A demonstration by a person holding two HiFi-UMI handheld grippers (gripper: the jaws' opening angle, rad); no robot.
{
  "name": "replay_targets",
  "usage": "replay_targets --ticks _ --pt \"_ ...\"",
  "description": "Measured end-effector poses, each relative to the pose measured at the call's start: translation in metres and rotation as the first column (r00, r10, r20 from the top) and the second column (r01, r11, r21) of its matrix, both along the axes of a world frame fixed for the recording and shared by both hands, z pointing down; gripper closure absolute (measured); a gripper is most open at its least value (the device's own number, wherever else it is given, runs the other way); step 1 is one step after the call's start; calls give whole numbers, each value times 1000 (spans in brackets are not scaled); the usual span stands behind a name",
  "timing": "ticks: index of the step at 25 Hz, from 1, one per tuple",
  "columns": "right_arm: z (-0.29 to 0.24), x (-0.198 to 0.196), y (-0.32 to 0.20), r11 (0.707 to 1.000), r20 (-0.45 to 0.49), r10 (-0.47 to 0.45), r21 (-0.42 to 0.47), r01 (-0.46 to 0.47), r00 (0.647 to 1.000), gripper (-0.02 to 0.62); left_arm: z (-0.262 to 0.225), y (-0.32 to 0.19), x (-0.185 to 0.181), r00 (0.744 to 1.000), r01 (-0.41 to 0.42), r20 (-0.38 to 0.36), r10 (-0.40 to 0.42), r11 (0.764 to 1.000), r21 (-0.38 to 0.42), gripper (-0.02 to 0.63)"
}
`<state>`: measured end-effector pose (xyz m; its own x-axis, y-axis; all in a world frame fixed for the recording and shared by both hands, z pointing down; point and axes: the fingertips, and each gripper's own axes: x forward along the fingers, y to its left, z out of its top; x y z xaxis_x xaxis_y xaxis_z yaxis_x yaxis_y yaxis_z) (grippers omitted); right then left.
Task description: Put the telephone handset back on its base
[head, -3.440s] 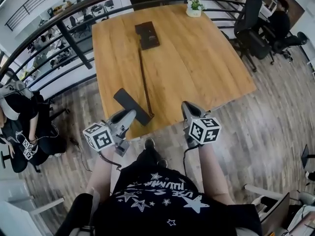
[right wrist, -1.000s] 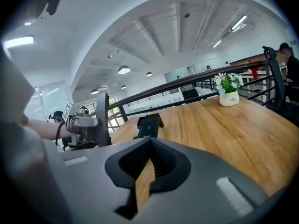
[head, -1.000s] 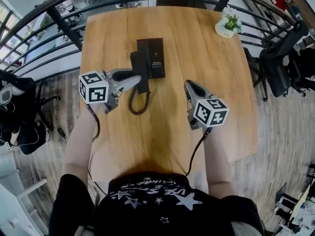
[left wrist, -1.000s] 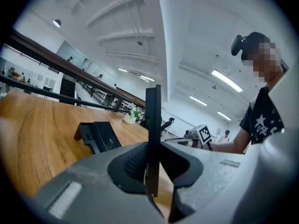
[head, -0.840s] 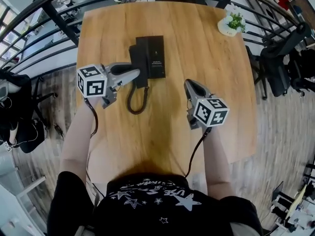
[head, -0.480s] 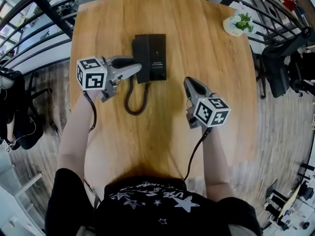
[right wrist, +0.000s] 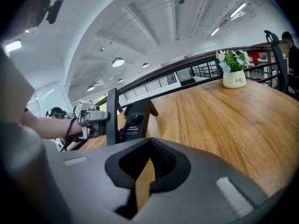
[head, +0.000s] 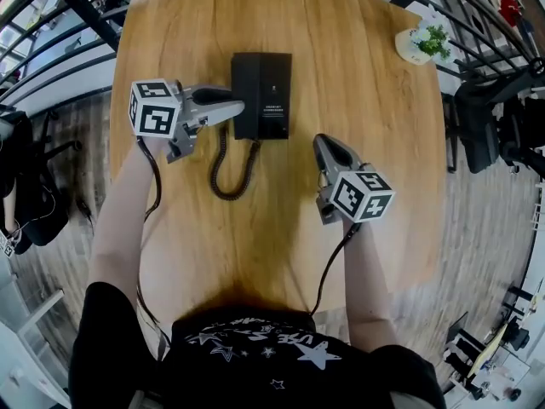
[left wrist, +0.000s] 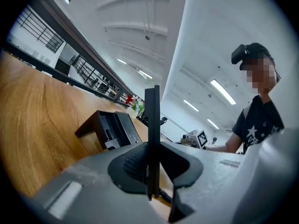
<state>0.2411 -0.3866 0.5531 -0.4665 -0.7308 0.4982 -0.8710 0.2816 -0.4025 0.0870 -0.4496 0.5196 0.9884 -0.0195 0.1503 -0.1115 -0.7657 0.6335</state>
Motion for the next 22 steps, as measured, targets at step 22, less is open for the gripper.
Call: replay_targets --ticks 22 --pt "19 -6 -3 999 37 10 -38 -9 999 595 34 -15 4 998 -14 53 14 1000 -17 501"
